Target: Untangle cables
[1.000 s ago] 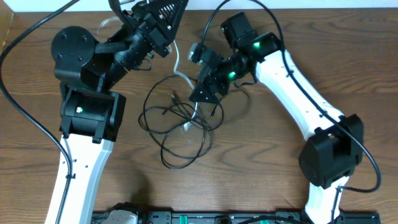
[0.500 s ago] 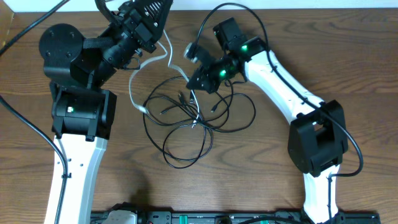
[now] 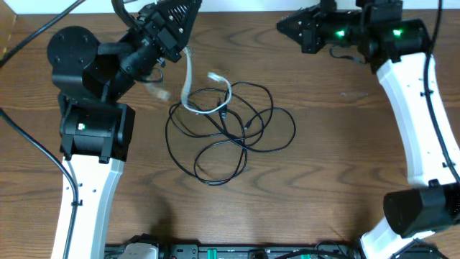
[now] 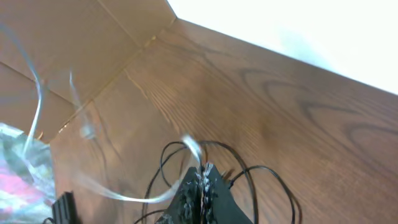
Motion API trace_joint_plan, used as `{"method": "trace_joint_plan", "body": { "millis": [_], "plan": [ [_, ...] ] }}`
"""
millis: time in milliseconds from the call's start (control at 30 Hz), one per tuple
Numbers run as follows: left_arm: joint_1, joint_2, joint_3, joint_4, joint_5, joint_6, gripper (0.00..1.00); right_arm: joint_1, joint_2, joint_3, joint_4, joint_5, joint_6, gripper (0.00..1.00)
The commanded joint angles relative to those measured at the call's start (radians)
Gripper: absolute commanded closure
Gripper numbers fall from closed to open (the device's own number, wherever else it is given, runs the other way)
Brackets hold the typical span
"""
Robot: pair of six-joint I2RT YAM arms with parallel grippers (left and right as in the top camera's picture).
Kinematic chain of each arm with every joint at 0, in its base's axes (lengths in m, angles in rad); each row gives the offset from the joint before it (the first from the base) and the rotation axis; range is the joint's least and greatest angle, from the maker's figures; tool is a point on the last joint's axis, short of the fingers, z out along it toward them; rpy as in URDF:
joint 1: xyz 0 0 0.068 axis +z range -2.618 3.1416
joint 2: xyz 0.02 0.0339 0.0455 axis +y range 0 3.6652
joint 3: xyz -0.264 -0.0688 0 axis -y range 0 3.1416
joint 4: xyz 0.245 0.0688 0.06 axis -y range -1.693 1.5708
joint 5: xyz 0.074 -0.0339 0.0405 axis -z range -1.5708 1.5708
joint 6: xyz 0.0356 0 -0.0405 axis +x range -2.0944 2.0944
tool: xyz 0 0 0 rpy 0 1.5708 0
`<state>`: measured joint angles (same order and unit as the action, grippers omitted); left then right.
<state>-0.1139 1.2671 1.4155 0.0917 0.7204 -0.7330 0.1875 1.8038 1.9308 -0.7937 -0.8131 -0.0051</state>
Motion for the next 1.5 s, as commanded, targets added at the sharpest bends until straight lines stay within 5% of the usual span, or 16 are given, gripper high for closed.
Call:
{"method": "trace_joint_plan", "body": {
  "millis": [0, 200, 267, 300, 333, 400, 667, 1167, 1467],
  "plan": [
    [-0.007, 0.022, 0.012, -0.061, 0.013, 0.019, 0.93, 0.007, 0.029, -0.001, -0.072, 0.114, 0.035, 0.99],
    [-0.037, 0.094, 0.012, -0.197, 0.013, 0.129, 0.93, 0.008, 0.042, -0.002, -0.184, 0.295, 0.035, 0.97],
    [-0.049, 0.123, 0.012, -0.243, 0.013, 0.158, 0.93, 0.008, 0.042, -0.002, -0.2, 0.318, 0.034, 0.74],
    [-0.057, 0.134, 0.012, -0.257, 0.013, 0.161, 0.93, 0.008, 0.042, -0.002, -0.206, 0.317, 0.026, 0.5],
    [-0.068, 0.145, 0.012, -0.263, 0.013, 0.166, 0.93, 0.009, 0.042, -0.002, -0.211, 0.317, 0.014, 0.37],
    [-0.097, 0.159, 0.012, -0.262, 0.013, 0.212, 0.93, 0.01, 0.042, -0.002, -0.222, 0.317, 0.003, 0.21],
    [-0.128, 0.158, 0.012, -0.211, 0.013, 0.288, 0.93, 0.03, 0.042, -0.003, -0.189, -0.016, -0.222, 0.17],
    [-0.128, 0.157, 0.012, 0.093, 0.023, -0.325, 0.93, 0.175, 0.163, -0.005, 0.111, -0.167, -0.272, 0.13],
    [-0.128, 0.157, 0.012, 0.201, 0.035, -0.432, 0.93, 0.243, 0.318, -0.005, 0.412, -0.327, -0.081, 0.17]
  ]
}}
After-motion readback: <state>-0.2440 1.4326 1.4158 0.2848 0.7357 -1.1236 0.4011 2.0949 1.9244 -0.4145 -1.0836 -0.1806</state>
